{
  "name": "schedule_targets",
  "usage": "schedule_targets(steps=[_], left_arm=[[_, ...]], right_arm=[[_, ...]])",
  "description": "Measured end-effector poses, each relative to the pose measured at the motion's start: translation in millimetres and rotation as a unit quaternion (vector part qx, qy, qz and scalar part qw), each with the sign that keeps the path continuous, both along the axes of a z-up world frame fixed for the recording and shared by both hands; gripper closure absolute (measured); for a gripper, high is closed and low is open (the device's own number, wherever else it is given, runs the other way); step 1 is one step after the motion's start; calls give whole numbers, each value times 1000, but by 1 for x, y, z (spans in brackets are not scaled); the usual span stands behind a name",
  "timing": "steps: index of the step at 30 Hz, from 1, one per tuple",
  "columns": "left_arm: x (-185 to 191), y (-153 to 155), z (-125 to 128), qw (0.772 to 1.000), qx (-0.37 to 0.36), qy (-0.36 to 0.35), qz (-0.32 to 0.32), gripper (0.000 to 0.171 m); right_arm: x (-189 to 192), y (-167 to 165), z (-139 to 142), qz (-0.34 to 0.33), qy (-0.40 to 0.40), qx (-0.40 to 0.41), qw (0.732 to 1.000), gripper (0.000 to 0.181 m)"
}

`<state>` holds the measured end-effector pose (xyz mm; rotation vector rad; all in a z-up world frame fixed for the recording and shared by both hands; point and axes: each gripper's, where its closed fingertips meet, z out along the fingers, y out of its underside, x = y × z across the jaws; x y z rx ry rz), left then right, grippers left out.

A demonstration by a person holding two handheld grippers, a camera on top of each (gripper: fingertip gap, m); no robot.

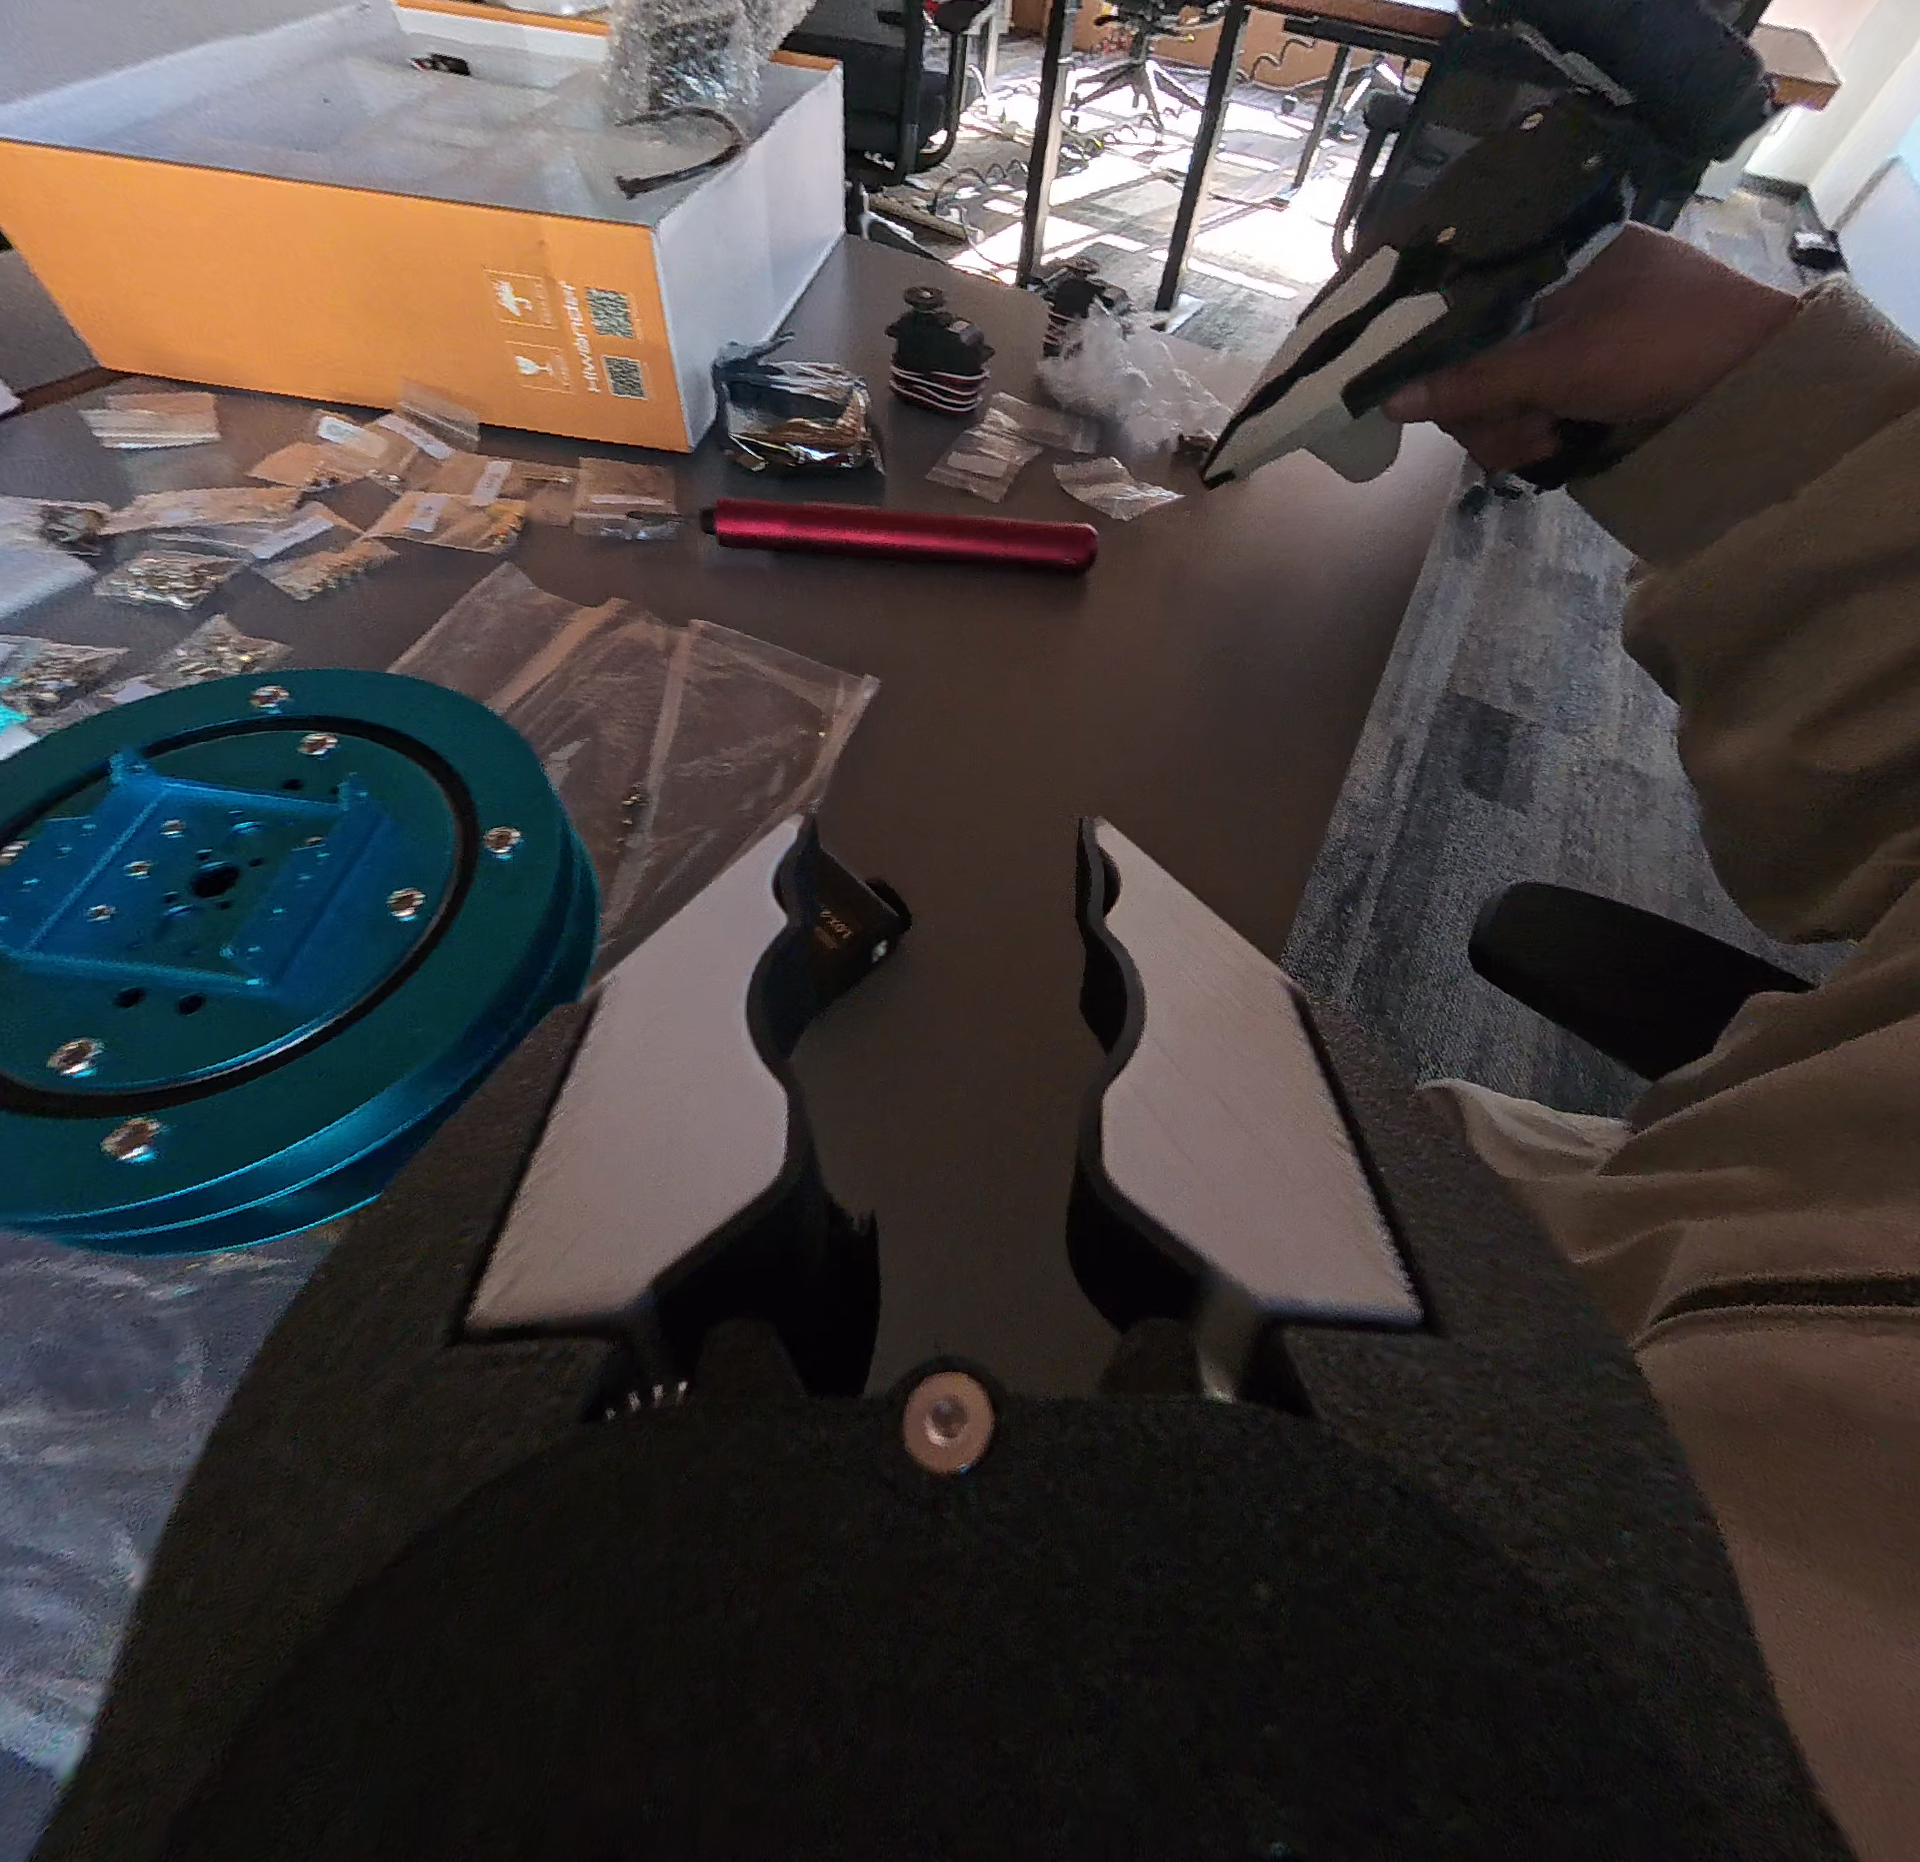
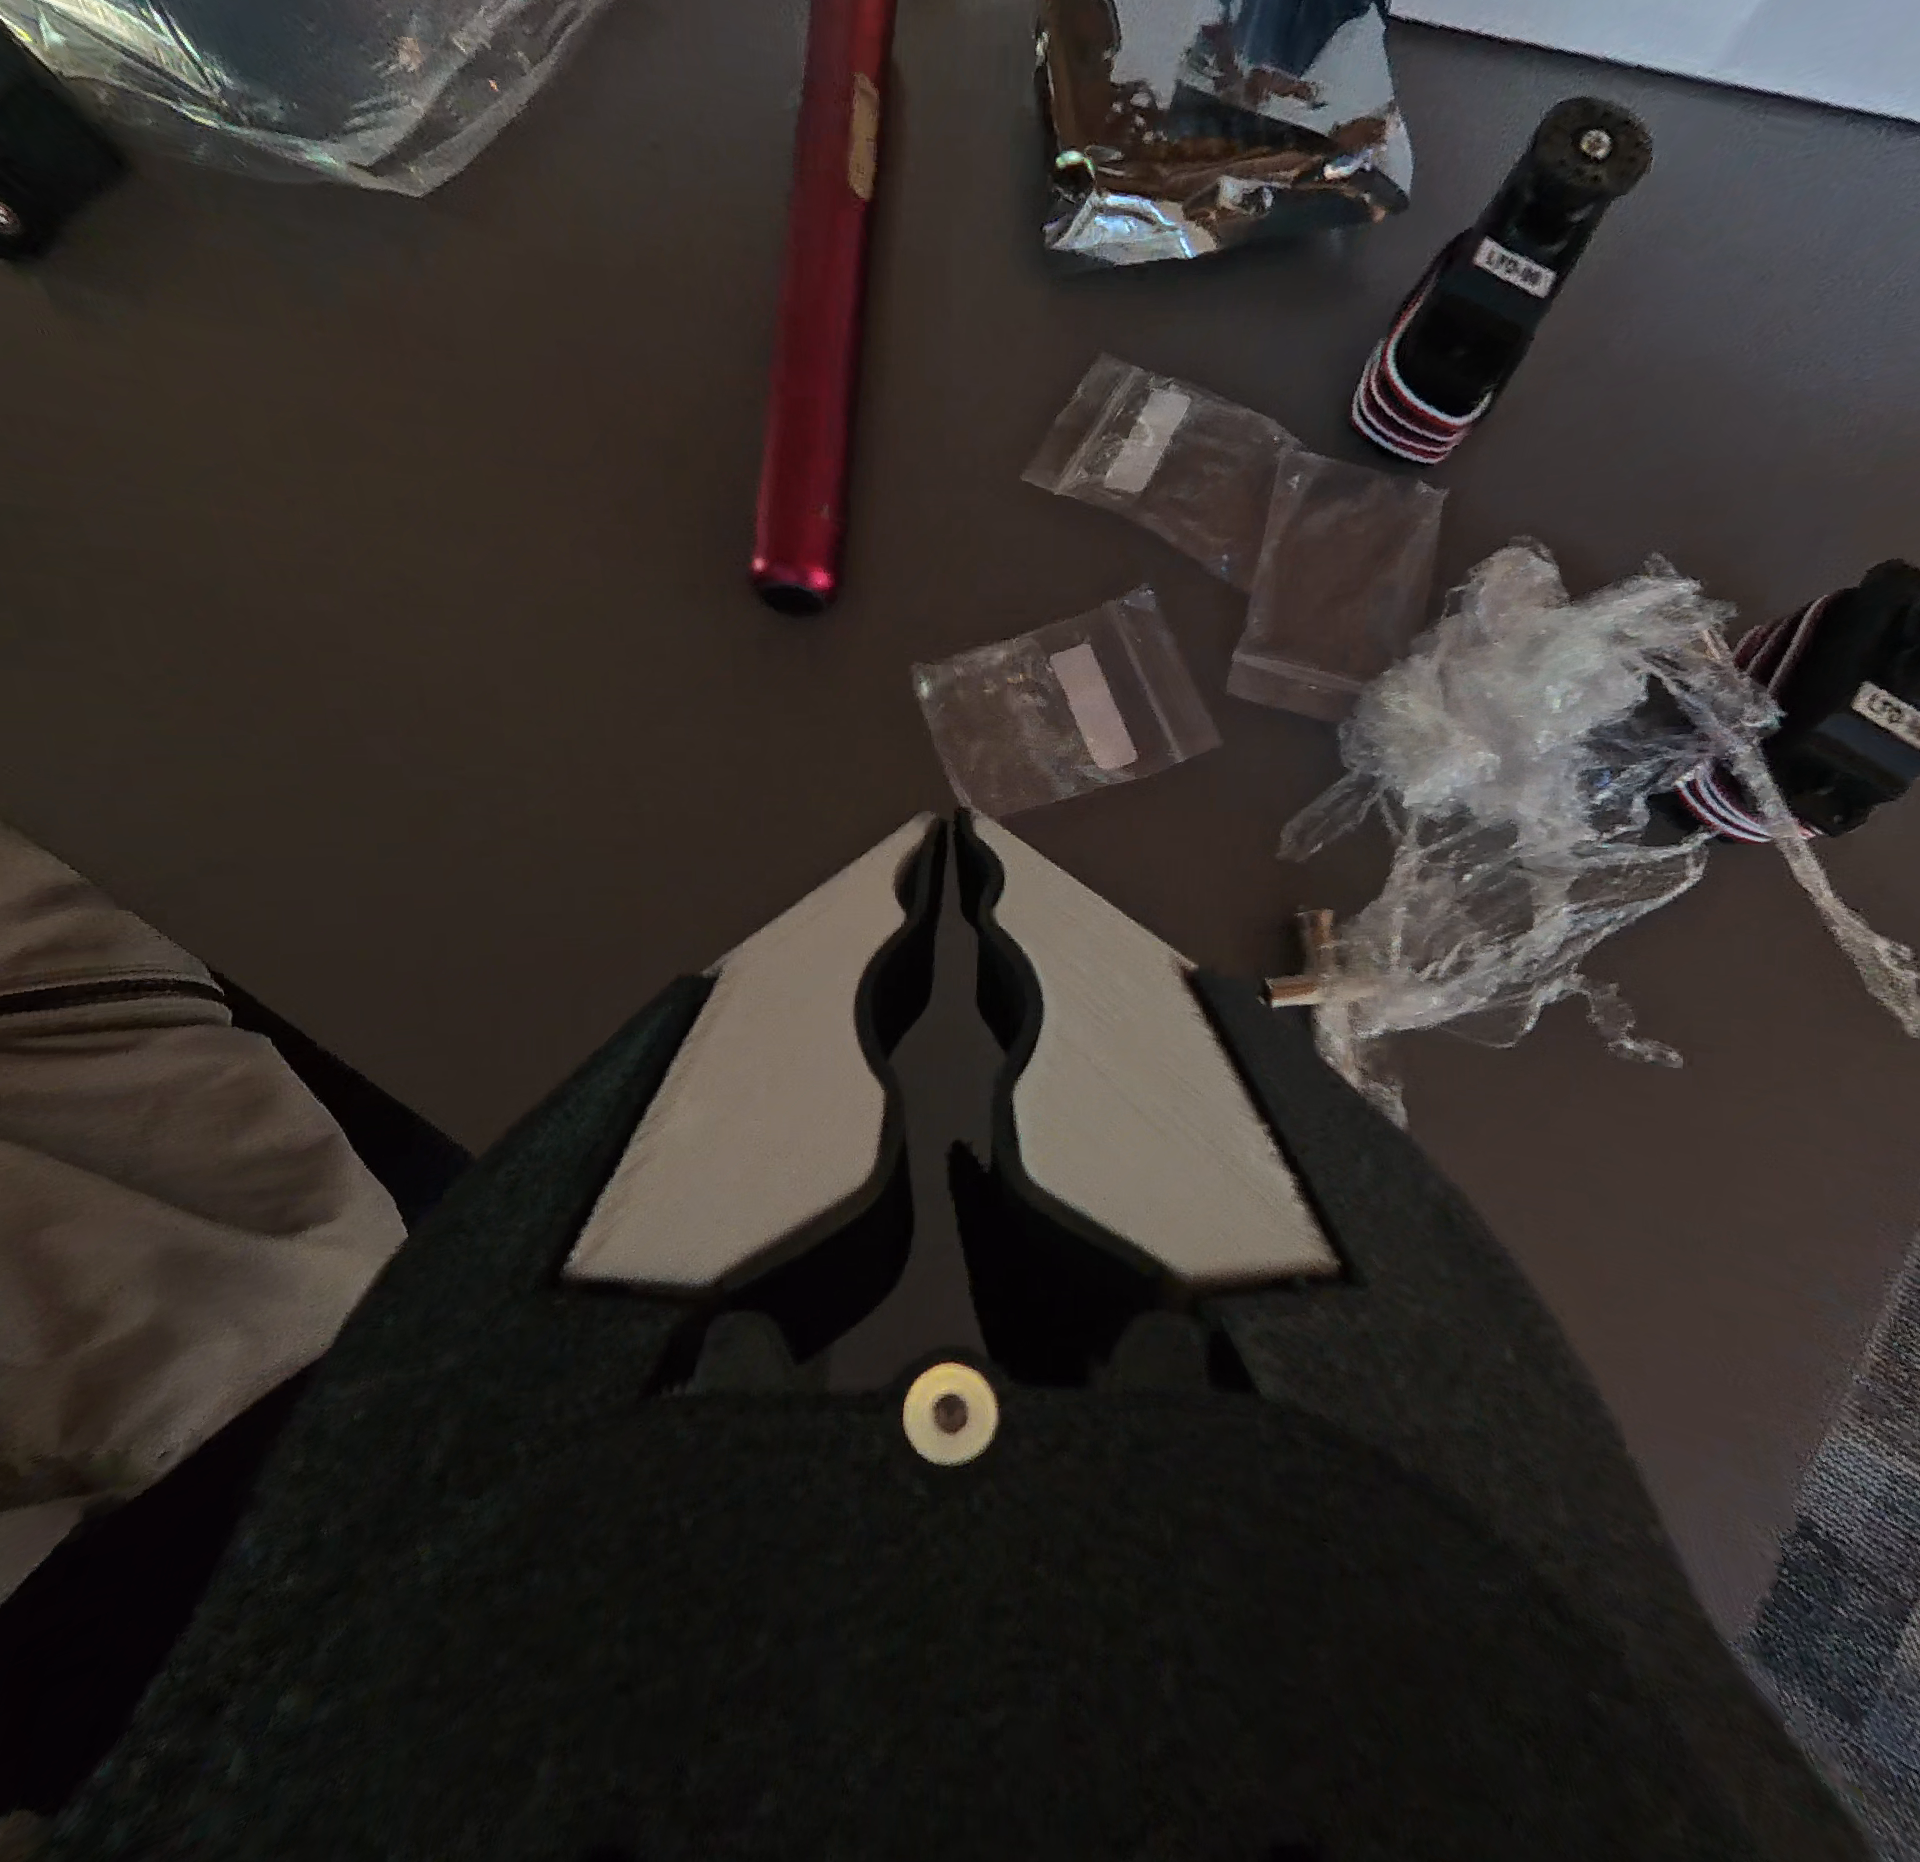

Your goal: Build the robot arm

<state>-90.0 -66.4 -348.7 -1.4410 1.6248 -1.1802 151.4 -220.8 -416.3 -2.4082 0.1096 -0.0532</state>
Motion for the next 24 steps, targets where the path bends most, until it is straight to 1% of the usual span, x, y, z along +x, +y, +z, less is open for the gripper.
schedule_targets(steps=[1,2,3,4,5,7,9,11,12,13,14,15,17,18,20,21,22,24], left_arm=[[-1,-4,-2,1000,4,2,-5,122],[-2,-7,-4,1000,9,3,-8,121],[-4,-8,-6,1000,15,4,-9,121],[-6,-9,-8,1000,21,7,-9,123],[-8,-10,-10,1000,25,10,-7,123],[-12,-9,-12,1000,28,12,-3,123],[-15,-8,-12,1000,25,12,-1,123],[-17,-6,-11,1000,25,10,3,123],[-17,-5,-10,1000,23,8,4,123],[-16,-6,-9,1000,17,6,3,123],[-15,-8,-8,1000,4,6,-1,123],[-13,-12,-8,1000,-18,9,-9,123],[-8,-21,-6,997,-76,17,-28,123],[-4,-26,-4,994,-99,14,-39,122],[3,-32,-1,991,-118,8,-56,121],[6,-33,-1,992,-111,5,-62,121],[9,-34,-3,993,-97,1,-68,121],[15,-36,-2,993,-82,-10,-85,120]], right_arm=[[-3,4,1,-1,4,11,1000,166],[-4,8,1,-4,6,17,1000,145],[-1,11,-2,-10,0,14,1000,130],[1,14,-5,-10,-7,9,1000,124],[-1,17,-8,-2,-4,6,1000,125],[1,22,-13,5,3,-1,1000,138],[7,22,-23,7,-4,-26,1000,141],[9,24,-21,8,-4,-18,1000,153],[8,24,-22,14,-3,-18,1000,156],[5,25,-23,20,5,-17,1000,164],[3,25,-22,24,9,-13,1000,169],[4,25,-22,24,5,-11,1000,179],[7,25,-22,22,-15,-11,1000,181],[2,27,-18,30,-10,-4,999,181],[-17,37,1,55,4,42,998,181],[-35,45,17,77,33,79,993,181],[-58,53,36,108,72,123,984,181],[-109,69,76,181,156,215,947,181]])
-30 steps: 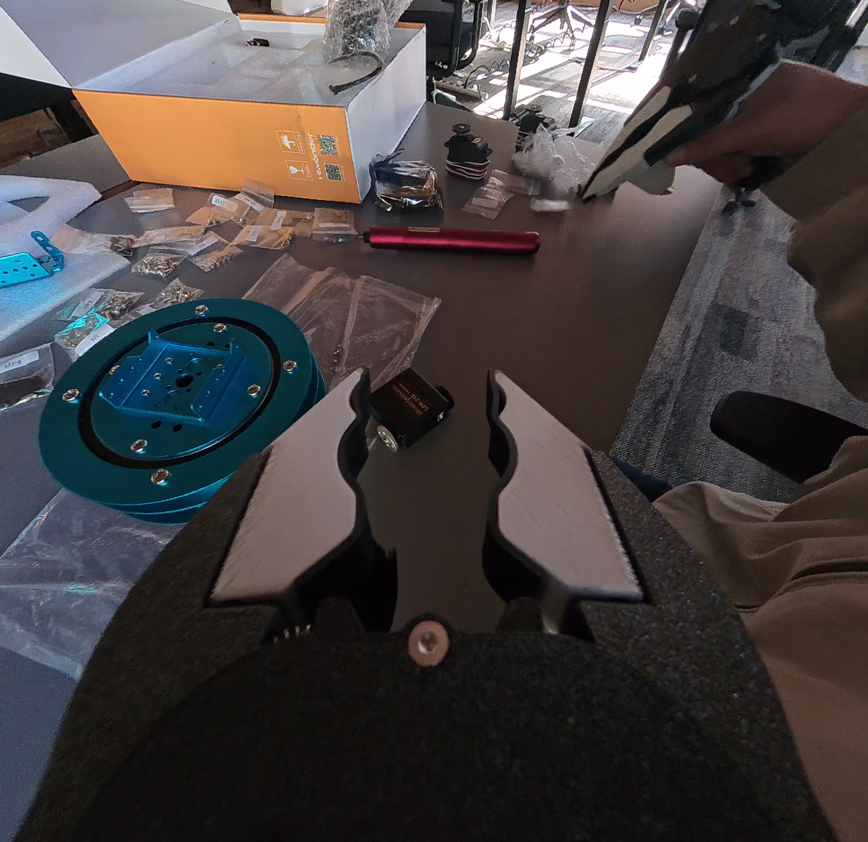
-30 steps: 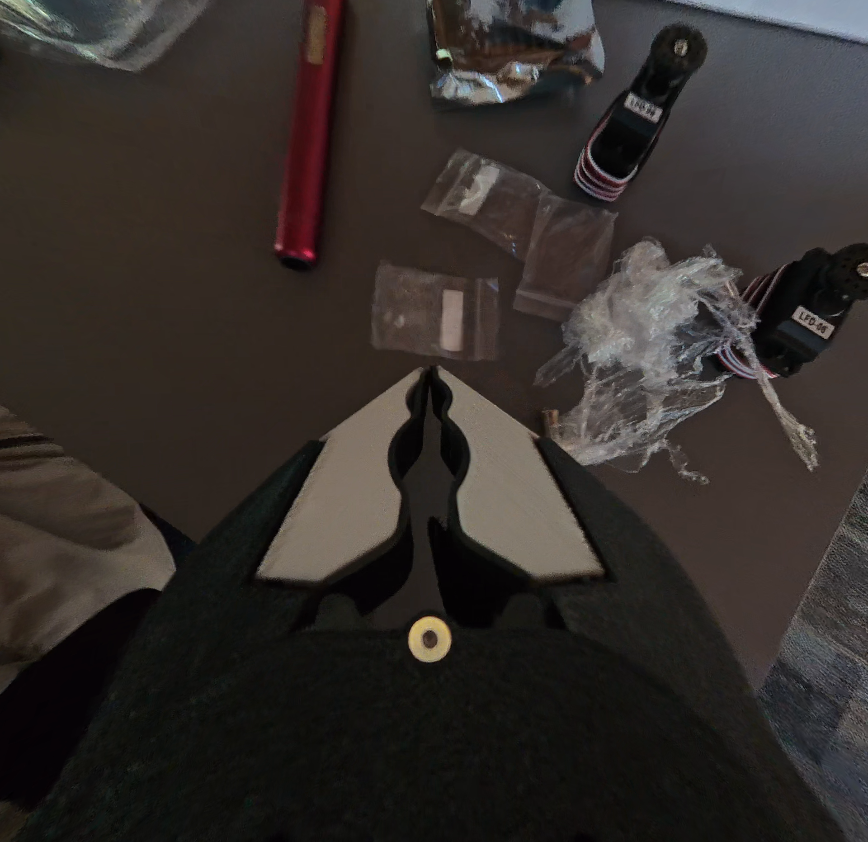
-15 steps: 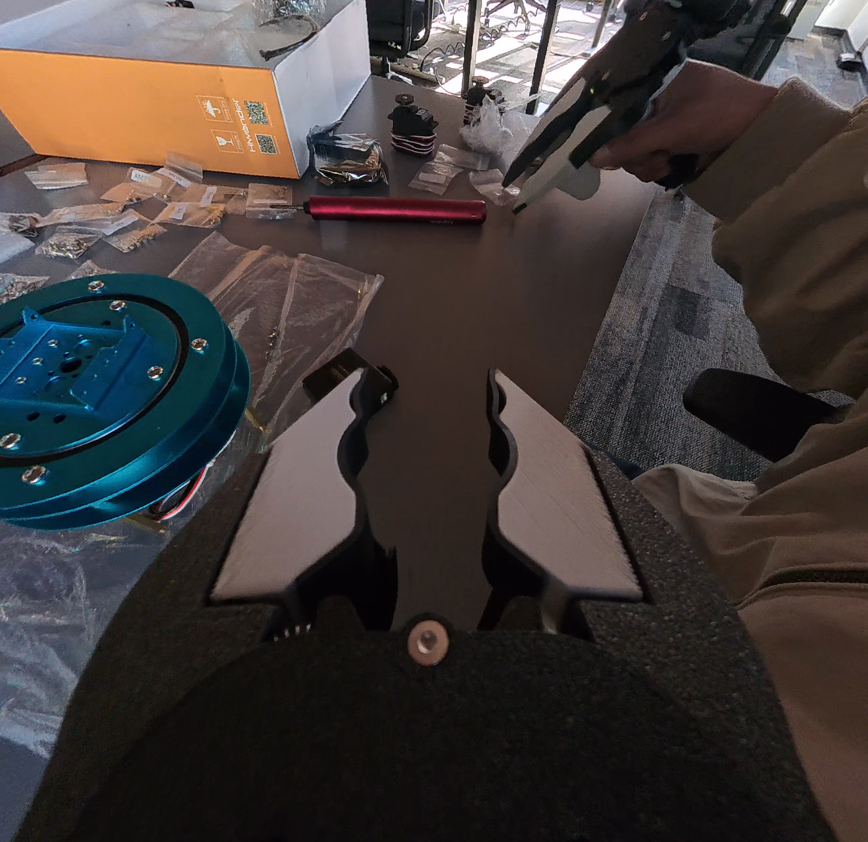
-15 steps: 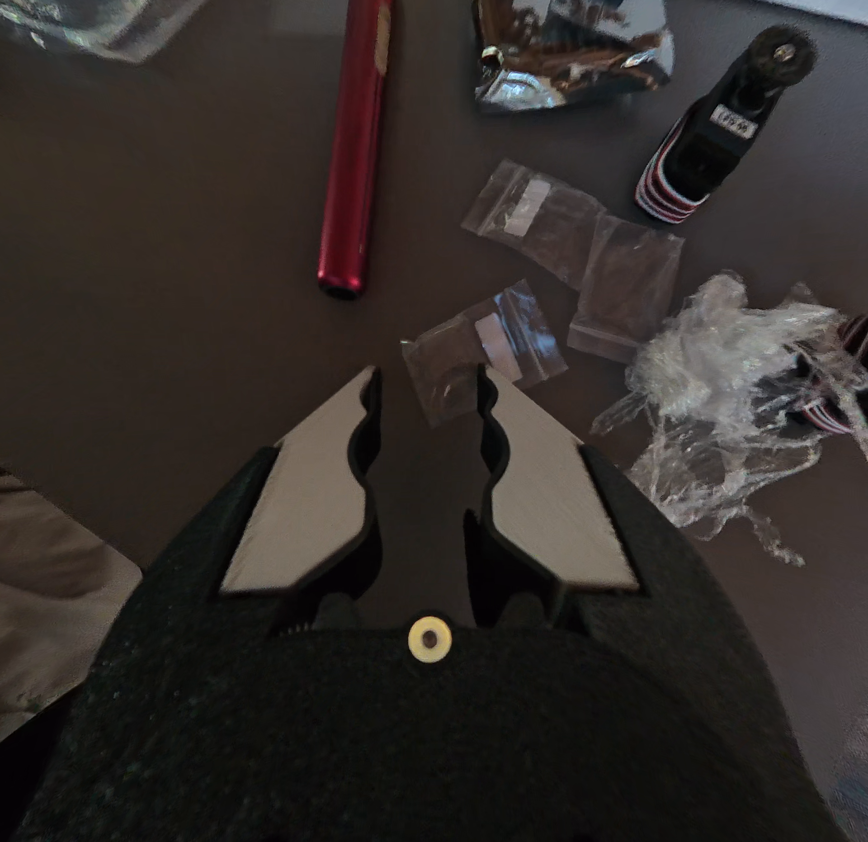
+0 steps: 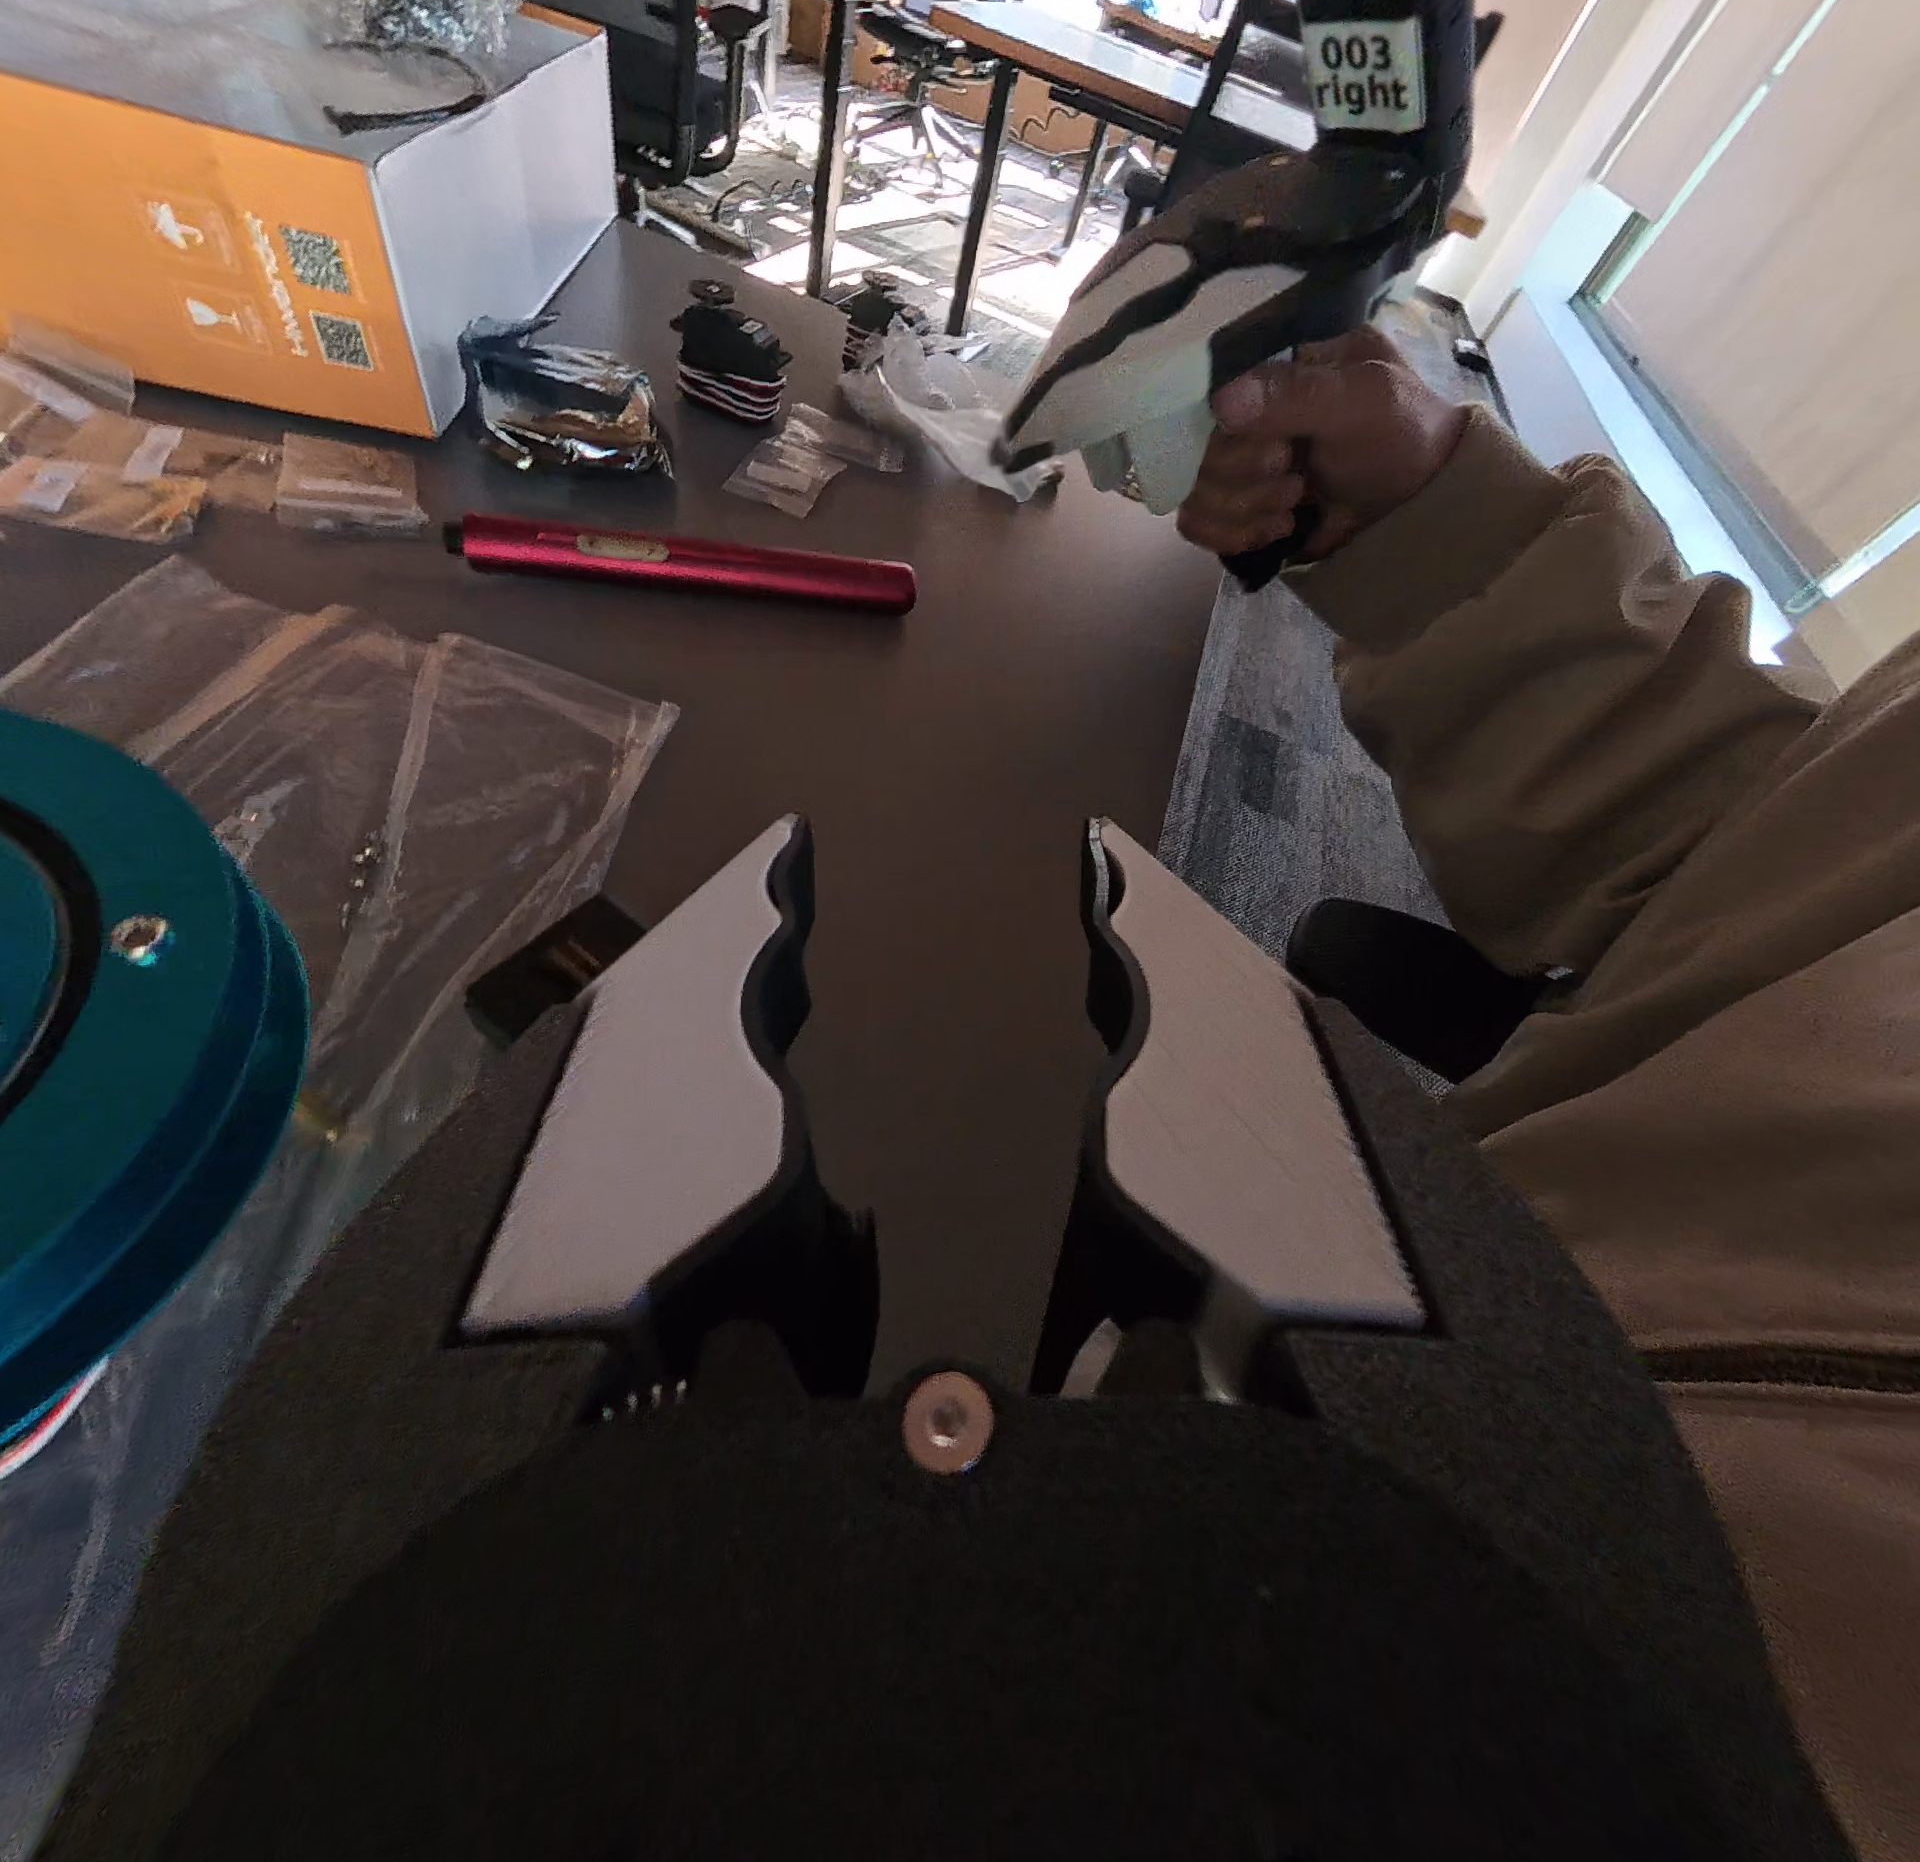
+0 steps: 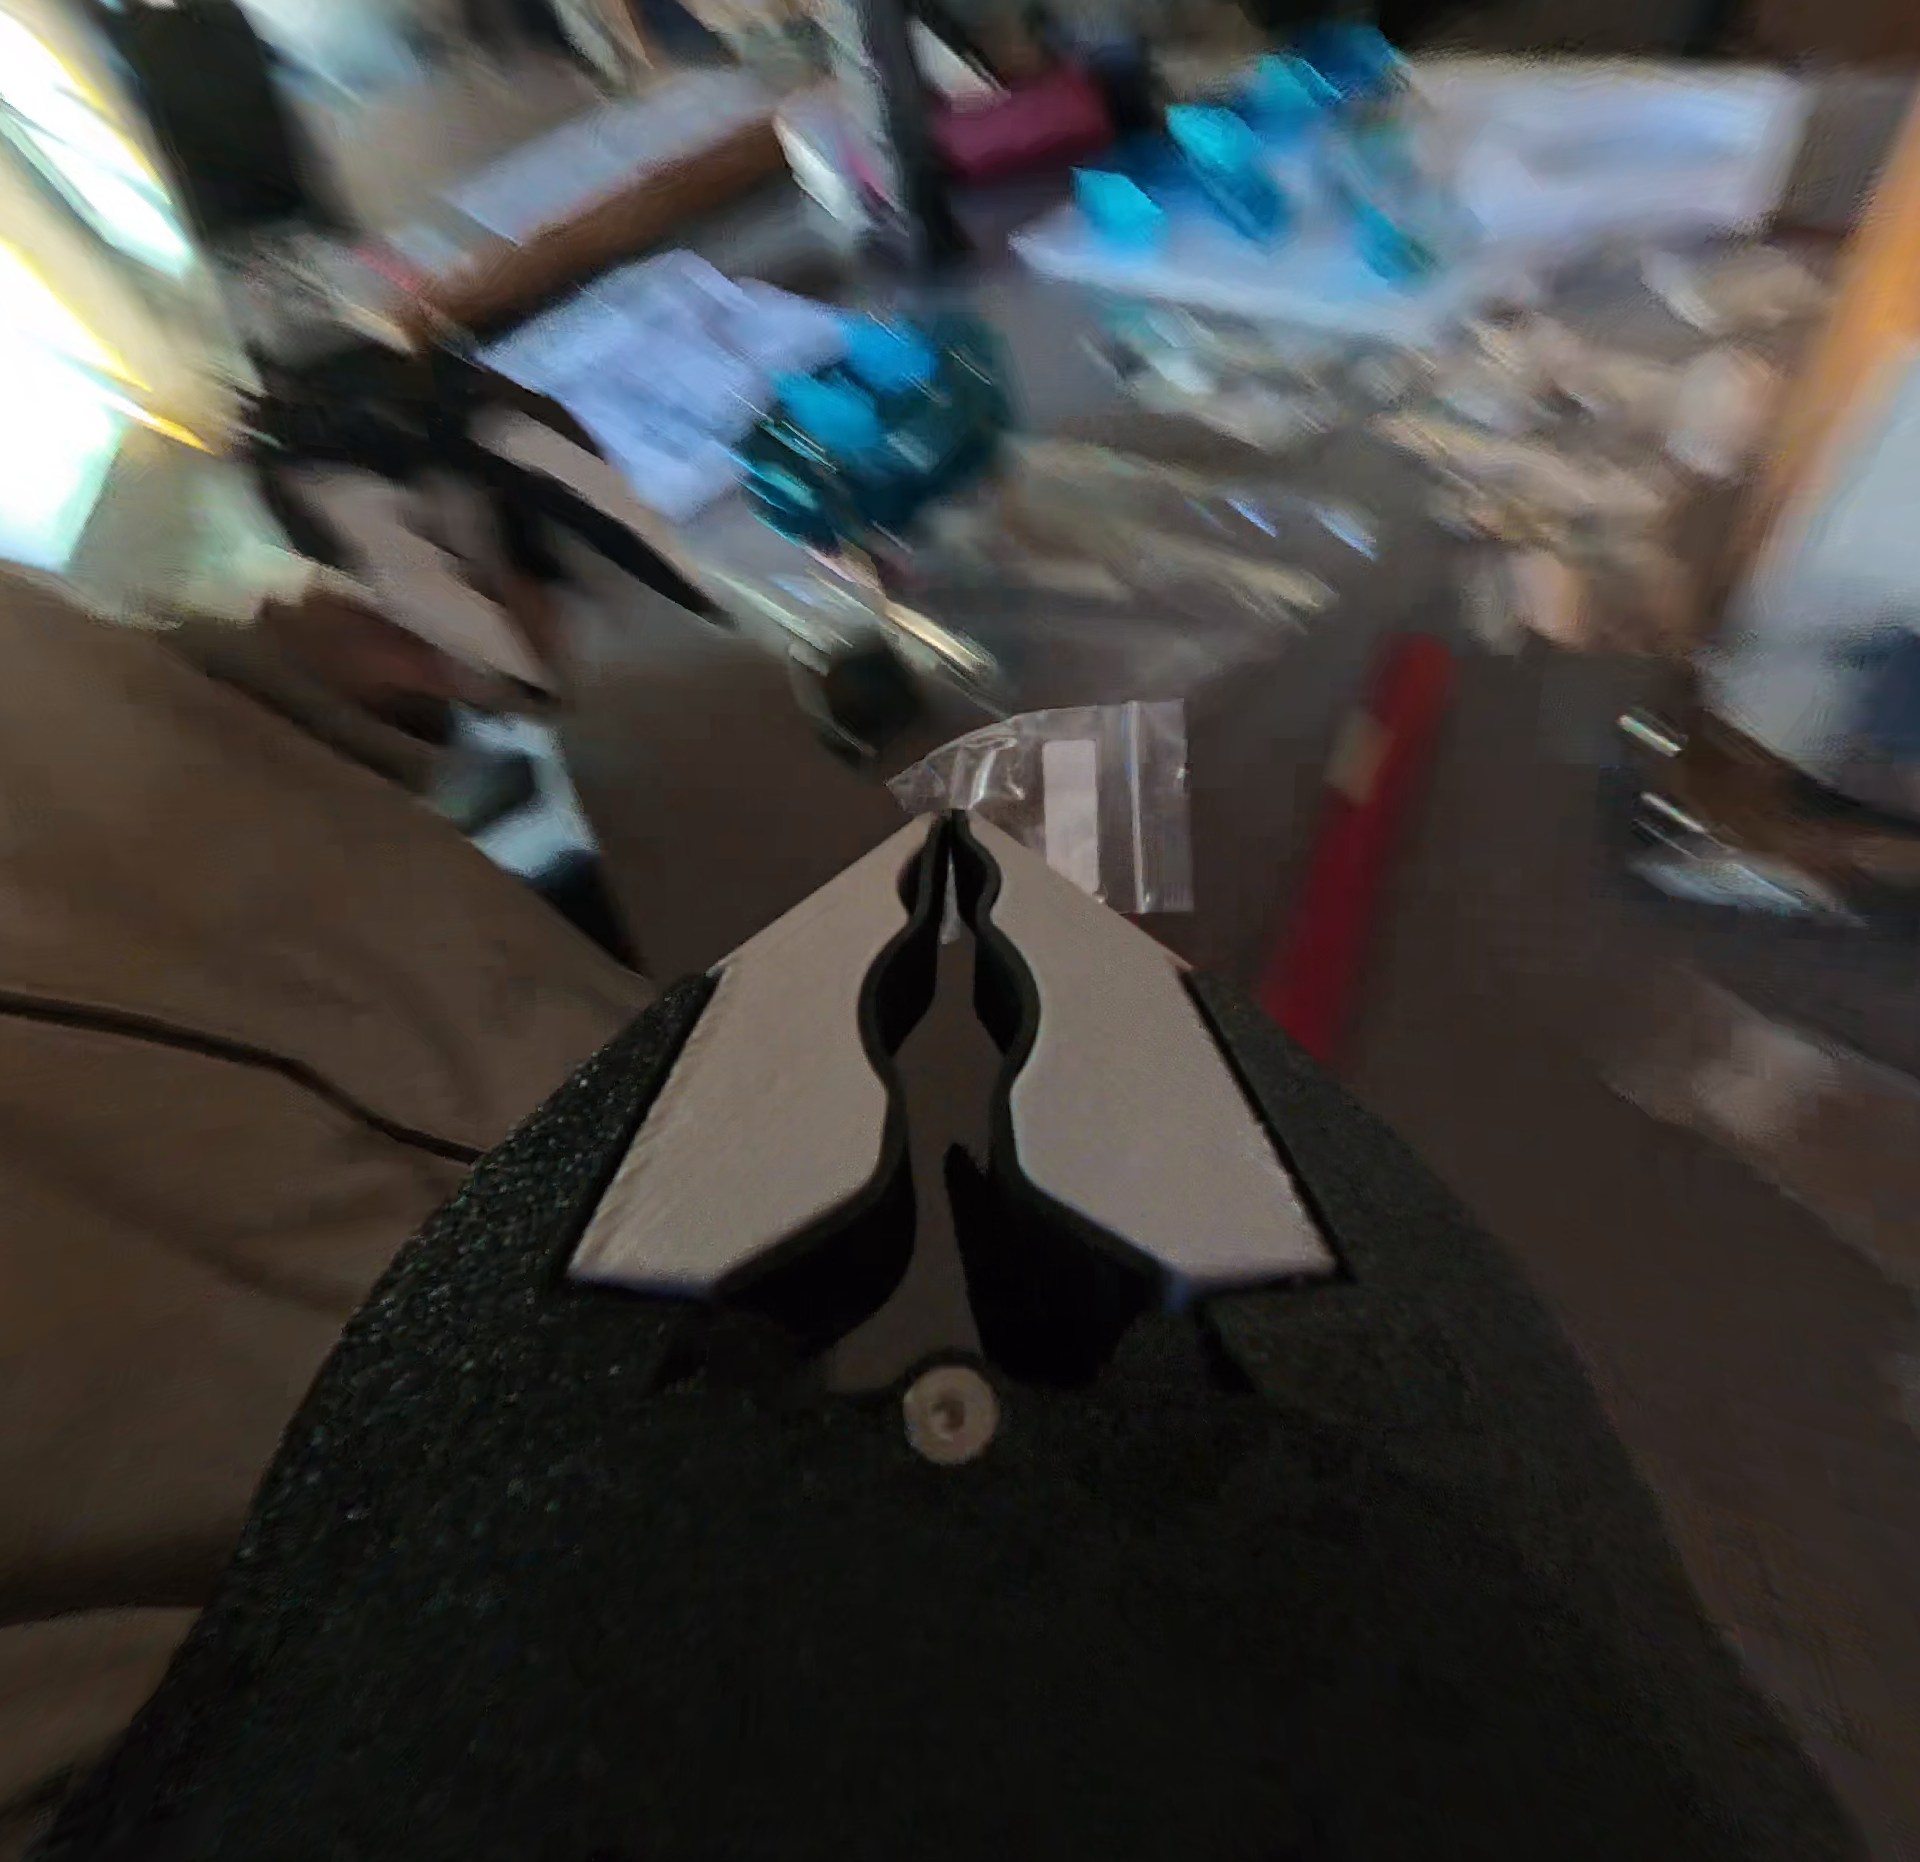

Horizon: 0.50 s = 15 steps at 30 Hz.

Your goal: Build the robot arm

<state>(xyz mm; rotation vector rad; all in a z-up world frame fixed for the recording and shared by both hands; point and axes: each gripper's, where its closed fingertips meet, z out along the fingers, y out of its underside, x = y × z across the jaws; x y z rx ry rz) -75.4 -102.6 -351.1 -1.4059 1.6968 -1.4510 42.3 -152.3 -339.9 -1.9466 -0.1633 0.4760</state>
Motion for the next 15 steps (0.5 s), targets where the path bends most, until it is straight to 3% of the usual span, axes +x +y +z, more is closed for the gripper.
schedule_targets(steps=[3,6,11,15], left_arm=[[2,-8,17,998,-28,-46,-40,119],[-6,-13,42,990,-75,-96,-74,120],[-27,-4,64,977,-123,-146,-89,122],[-36,5,60,979,-121,-144,-84,128]], right_arm=[[-73,15,38,129,124,70,981,181],[-120,29,52,218,216,86,948,181],[-155,49,56,297,309,72,901,181],[-174,55,54,351,362,36,863,181]])
